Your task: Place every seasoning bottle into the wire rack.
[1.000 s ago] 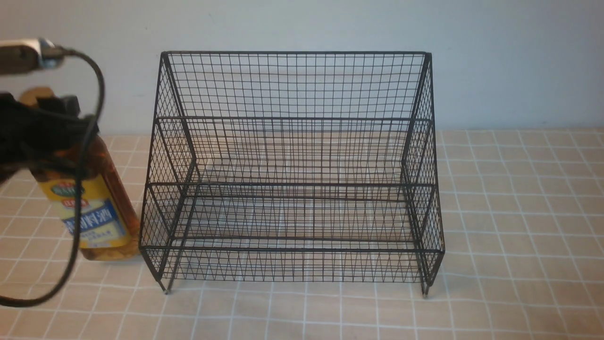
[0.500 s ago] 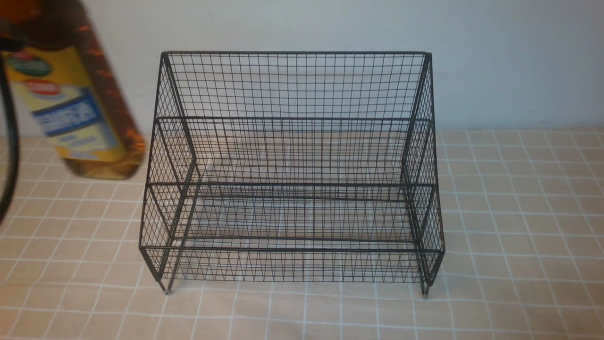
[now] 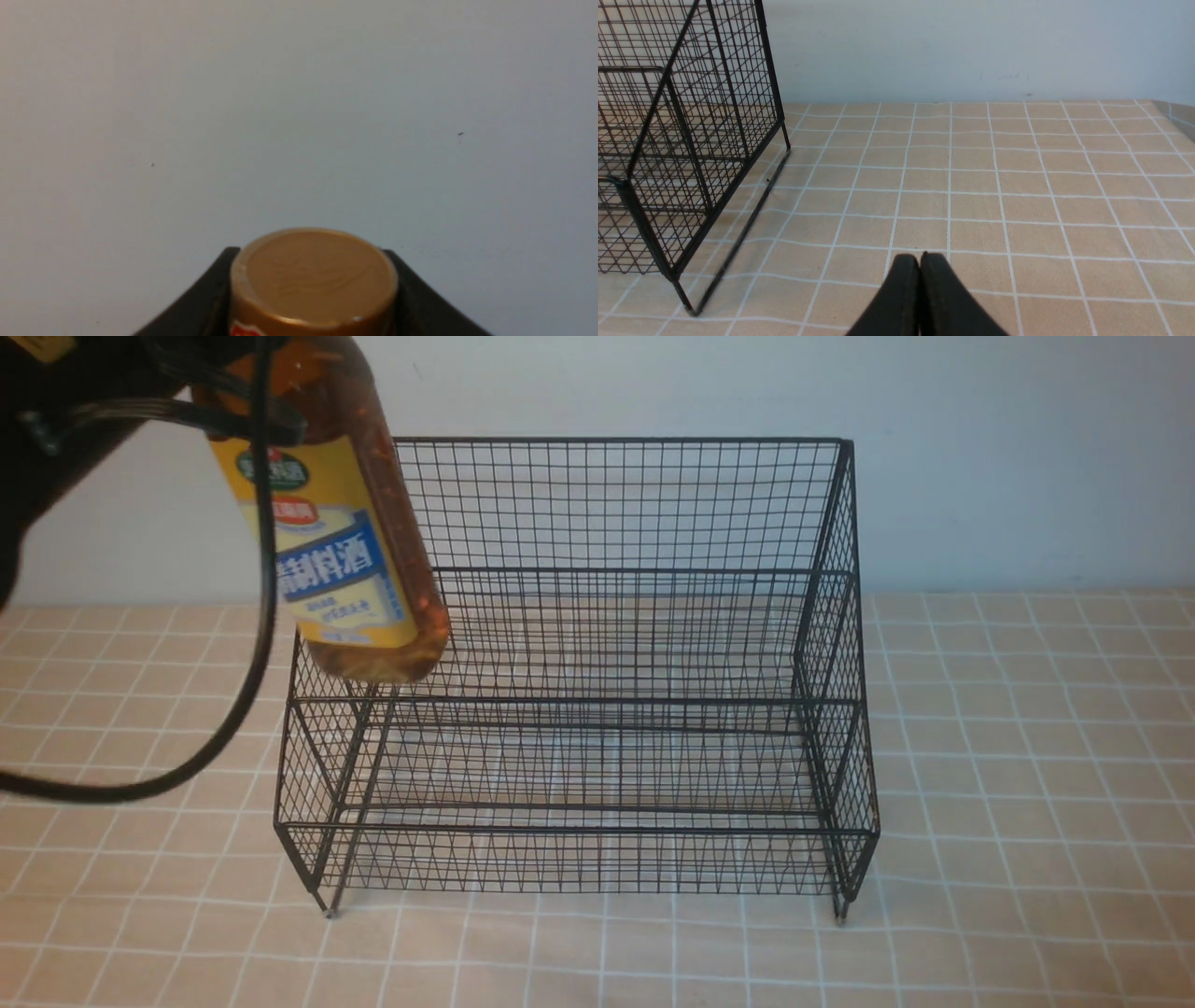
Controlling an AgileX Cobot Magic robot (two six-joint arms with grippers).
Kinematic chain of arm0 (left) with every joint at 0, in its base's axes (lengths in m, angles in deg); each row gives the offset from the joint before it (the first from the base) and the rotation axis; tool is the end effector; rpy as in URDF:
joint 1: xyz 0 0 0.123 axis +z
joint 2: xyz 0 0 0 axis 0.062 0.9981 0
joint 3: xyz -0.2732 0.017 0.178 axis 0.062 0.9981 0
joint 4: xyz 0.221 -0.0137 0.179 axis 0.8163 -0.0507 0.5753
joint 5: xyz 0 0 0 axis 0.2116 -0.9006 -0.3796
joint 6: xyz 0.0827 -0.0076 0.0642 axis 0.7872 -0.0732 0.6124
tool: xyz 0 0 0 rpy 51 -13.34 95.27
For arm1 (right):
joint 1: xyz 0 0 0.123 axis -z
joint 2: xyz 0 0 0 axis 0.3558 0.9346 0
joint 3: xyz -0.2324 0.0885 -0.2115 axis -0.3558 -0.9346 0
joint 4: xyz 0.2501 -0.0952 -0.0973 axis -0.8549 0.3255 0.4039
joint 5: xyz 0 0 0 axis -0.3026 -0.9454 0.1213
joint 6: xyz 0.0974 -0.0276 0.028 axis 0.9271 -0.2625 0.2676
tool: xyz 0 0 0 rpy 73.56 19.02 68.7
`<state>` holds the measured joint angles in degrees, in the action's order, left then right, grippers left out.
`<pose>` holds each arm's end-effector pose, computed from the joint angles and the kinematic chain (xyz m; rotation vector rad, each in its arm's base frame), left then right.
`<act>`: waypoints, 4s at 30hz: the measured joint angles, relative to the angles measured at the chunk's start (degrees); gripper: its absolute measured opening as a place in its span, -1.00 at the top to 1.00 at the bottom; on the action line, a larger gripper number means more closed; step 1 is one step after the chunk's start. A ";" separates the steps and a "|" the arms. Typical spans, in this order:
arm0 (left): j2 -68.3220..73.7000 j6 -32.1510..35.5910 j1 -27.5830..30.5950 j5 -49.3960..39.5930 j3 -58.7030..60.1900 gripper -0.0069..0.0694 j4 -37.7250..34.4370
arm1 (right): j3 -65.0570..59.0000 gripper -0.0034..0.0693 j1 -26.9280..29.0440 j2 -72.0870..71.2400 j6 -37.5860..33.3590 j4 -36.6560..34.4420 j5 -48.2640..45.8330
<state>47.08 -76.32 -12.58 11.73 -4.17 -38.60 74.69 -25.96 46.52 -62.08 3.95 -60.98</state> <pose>0.3205 -0.0874 0.4371 0.0559 1.4611 -0.3181 0.0581 -0.0025 0.1685 0.0421 1.8593 0.0495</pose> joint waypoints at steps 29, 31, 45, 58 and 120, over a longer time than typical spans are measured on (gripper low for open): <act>9.16 1.43 -0.11 -21.79 -1.48 0.02 -0.83 | 0.00 0.95 0.00 0.00 0.80 0.00 0.00; 9.16 1.73 -0.11 -21.86 -1.48 0.00 -0.77 | 0.00 0.95 0.00 0.00 1.14 0.00 0.00; 4.71 4.23 -0.11 -24.84 -1.36 -0.79 -0.25 | 0.00 0.95 0.00 0.00 1.72 0.00 0.00; -14.88 -1.51 -0.06 -58.28 -1.36 0.48 0.15 | 0.00 0.95 0.00 0.00 1.72 0.00 0.00; -73.97 7.17 14.74 -36.68 61.98 0.84 4.47 | 0.00 0.95 0.00 0.00 1.98 0.00 0.00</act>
<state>-26.89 -69.14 2.17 -24.95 57.81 -34.13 74.69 -25.96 46.52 -60.10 3.95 -60.98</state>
